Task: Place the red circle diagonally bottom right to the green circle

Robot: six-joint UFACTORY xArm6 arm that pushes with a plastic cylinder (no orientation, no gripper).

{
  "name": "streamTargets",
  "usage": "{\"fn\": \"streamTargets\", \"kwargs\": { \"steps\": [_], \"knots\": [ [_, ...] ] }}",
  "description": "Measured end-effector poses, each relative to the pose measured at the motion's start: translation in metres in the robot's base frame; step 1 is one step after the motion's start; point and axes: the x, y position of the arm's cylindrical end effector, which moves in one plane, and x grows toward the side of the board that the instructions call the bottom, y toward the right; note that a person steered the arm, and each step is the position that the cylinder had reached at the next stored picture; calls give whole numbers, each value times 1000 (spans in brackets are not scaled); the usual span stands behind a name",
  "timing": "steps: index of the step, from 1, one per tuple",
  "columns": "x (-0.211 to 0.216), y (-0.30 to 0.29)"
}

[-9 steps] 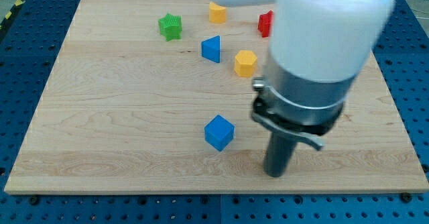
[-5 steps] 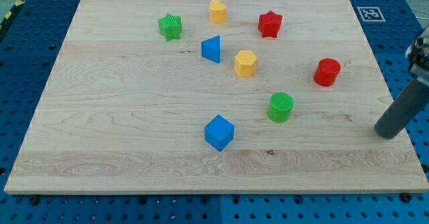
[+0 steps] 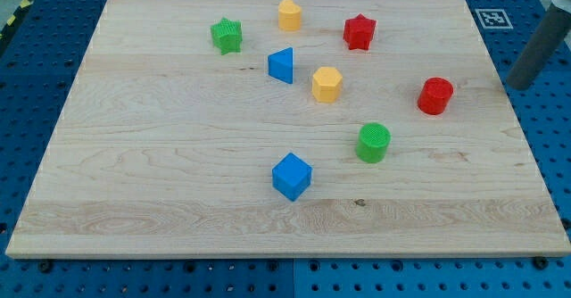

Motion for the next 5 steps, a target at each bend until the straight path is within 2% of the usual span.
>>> {"fn": "streamTargets", "kwargs": {
  "steps": [3,5],
  "knots": [
    [-4,-32],
    [-40,-36]
  ]
}}
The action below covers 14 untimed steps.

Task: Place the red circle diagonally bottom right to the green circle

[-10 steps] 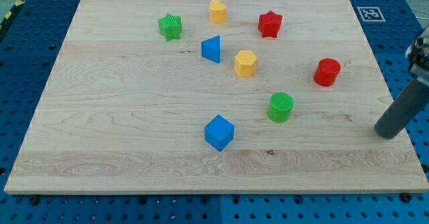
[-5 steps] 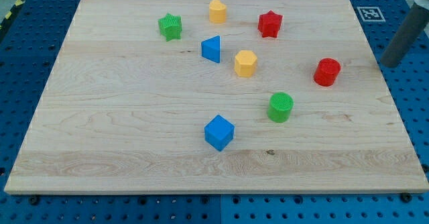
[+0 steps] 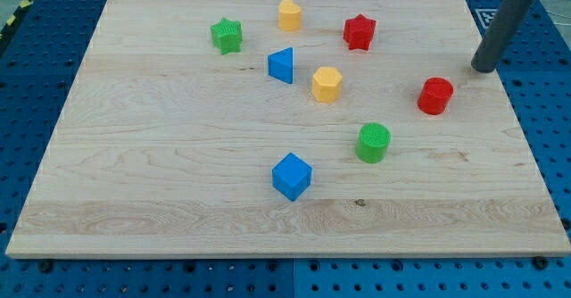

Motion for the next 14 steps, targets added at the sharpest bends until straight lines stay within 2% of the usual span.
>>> {"fn": "streamTargets", "kwargs": {
  "steps": [2,3,4,6,10,12,13,14],
  "knots": [
    [-7,-41],
    [2,-71],
    [33,-80],
    [95,-81],
    [185,-81],
    [187,-70],
    [187,-45],
    [205,-31]
  ]
}}
